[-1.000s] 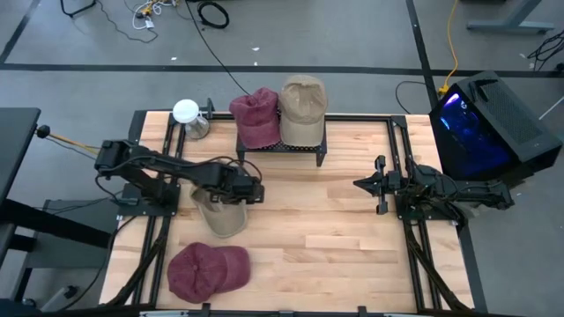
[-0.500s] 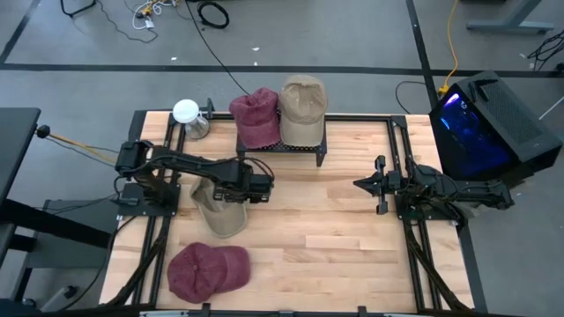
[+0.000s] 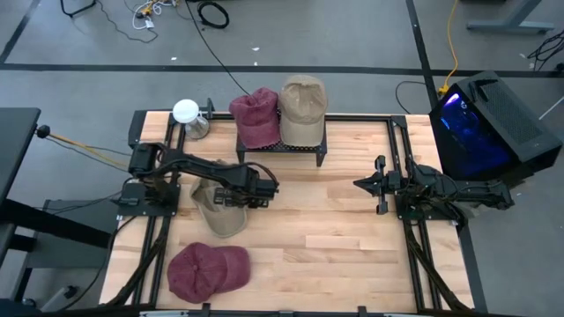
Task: Pick & Place hat
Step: Stack the brown cap on the brown cap on the shelf
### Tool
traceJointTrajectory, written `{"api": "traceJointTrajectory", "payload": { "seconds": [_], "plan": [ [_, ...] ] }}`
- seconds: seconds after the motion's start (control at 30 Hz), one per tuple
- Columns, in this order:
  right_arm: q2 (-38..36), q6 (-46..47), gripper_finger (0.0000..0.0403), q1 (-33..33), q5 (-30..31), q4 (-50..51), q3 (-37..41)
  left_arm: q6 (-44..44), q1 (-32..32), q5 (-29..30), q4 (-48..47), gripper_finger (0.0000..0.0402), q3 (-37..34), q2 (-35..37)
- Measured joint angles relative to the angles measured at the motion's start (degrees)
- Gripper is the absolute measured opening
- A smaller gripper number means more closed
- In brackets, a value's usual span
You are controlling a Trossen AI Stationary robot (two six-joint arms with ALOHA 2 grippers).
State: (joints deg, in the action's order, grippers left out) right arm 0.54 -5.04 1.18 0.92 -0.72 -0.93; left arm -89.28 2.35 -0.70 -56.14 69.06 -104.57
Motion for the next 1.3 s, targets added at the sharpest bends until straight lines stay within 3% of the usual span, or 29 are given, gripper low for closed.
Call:
{"api": "traceJointTrajectory", "payload": {
  "seconds": [0.3, 0.77, 1.3],
  "plan": [
    [0.0, 0.0, 0.001, 0.01, -0.08, 0.01, 0.0, 0.12, 0.13, -0.81, -0.28, 0.0192, -0.04, -1.69],
    [-0.01, 0.0, 0.001, 0.0, -0.07, 0.01, 0.0, 0.03, 0.71, -2.16, -0.22, 0.0075, 0.0, -1.69],
    [0.0, 0.01, 0.001, 0.01, -0.06, -0.01, 0.0, 0.01, 4.07, -7.15, -0.19, 0.0049, 0.0, -0.88]
  ]
}}
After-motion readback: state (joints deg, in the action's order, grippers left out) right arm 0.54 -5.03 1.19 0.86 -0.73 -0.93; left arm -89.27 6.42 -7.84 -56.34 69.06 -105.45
